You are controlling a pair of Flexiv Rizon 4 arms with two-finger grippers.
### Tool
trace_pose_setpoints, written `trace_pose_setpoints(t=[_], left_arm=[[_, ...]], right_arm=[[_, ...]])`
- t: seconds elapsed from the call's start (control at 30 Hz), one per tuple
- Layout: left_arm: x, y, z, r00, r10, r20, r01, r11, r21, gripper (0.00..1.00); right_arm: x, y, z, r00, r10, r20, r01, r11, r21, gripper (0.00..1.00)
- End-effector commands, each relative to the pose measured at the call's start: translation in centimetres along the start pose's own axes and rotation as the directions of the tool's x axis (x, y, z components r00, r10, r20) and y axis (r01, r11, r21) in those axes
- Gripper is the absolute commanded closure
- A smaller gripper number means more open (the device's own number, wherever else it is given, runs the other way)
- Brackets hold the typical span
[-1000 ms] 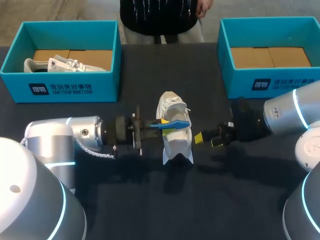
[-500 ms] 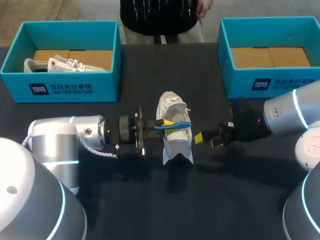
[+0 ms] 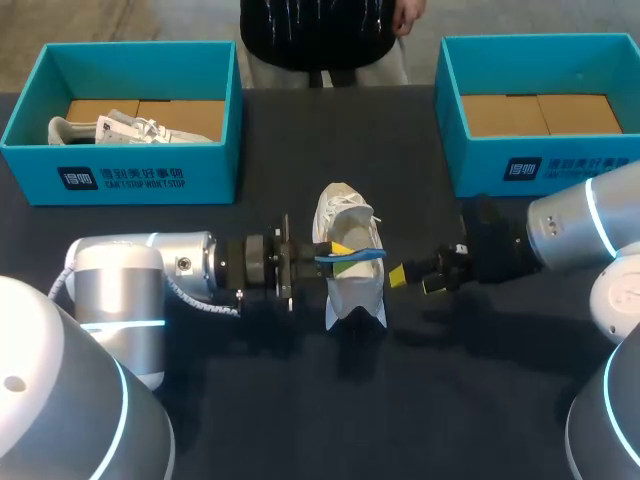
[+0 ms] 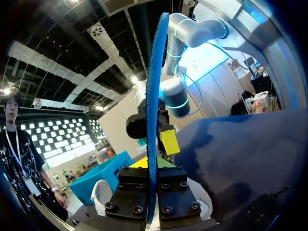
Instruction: Take the shoe out of the shoebox, open the shoe tongue, remove and reinsert the insole, then place the shoe into the shoebox
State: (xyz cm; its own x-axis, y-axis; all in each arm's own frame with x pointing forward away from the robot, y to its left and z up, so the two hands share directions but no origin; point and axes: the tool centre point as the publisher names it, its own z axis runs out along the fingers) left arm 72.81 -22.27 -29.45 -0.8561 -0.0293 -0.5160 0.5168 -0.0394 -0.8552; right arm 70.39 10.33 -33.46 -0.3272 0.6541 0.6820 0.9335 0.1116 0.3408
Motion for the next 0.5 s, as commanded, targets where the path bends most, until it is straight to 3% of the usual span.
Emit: trace_pose_setpoints(t=[0.03, 0.5], left_arm=[[0.0, 0.7, 0.3, 1.0, -0.001, 0.002, 0.001, 1.0, -0.005, 1.0], [-0.2, 2.3, 0.1, 1.0, 0.004, -0.009, -0.005, 0.999, -0.044, 1.0]], right_arm=[[0.0, 0.0, 0.1, 1.0, -0.001, 0.001, 0.001, 1.0, -0.002, 0.0], [0.0, 0.0, 0.1, 1.0, -0.001, 0.001, 0.001, 1.0, -0.002, 0.0]])
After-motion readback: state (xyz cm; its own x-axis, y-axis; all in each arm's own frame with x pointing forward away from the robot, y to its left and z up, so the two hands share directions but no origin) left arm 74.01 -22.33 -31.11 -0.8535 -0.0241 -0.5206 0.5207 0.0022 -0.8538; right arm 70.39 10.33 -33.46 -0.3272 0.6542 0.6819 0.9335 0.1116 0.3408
